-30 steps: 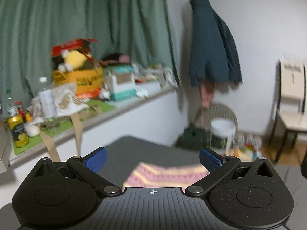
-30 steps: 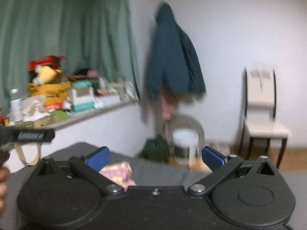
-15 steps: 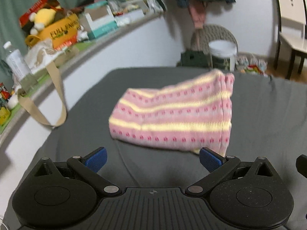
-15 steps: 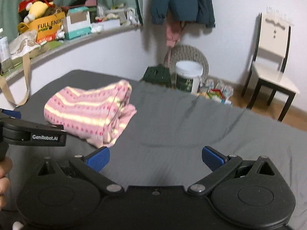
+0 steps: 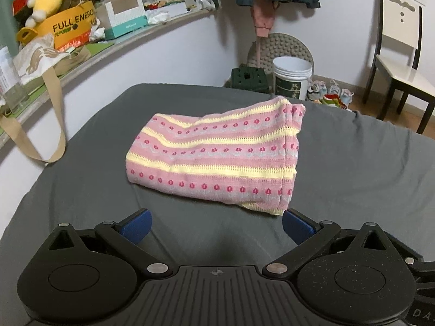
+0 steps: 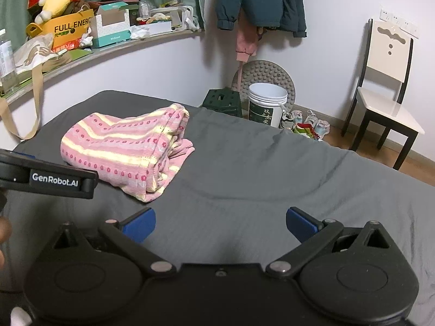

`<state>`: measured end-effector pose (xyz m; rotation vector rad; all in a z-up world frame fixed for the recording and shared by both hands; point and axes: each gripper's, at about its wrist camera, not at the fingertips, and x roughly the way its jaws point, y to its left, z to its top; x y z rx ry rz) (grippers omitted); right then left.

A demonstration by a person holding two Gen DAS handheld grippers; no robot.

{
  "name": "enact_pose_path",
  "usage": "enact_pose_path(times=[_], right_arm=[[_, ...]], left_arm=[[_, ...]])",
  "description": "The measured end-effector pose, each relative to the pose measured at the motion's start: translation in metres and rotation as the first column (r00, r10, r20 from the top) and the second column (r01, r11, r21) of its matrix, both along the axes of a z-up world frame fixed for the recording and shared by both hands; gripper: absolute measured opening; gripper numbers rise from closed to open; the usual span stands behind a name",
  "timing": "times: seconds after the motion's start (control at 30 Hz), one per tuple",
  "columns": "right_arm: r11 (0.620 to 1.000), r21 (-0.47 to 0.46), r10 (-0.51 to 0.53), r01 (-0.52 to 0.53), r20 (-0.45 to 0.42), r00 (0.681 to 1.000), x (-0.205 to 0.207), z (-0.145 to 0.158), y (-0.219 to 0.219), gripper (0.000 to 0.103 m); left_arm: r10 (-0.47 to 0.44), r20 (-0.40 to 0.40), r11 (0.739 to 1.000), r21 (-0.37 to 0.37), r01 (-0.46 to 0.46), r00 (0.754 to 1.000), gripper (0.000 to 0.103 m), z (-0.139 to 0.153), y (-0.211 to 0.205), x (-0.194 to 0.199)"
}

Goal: Fold clothes

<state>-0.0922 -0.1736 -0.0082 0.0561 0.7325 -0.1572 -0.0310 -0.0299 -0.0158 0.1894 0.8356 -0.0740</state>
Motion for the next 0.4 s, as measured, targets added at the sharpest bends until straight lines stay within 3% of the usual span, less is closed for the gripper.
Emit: enact_pose_path(times=[0.4], right_arm=[[1.0, 0.009, -0.006, 0.006, -0.004, 1.0, 0.0007, 0.0006, -0.0032, 0.103]], left_arm=[[-0.006, 0.0, 1.0, -0.003, 0.006, 1.0, 0.103, -0.0006, 0.0006, 0.001]])
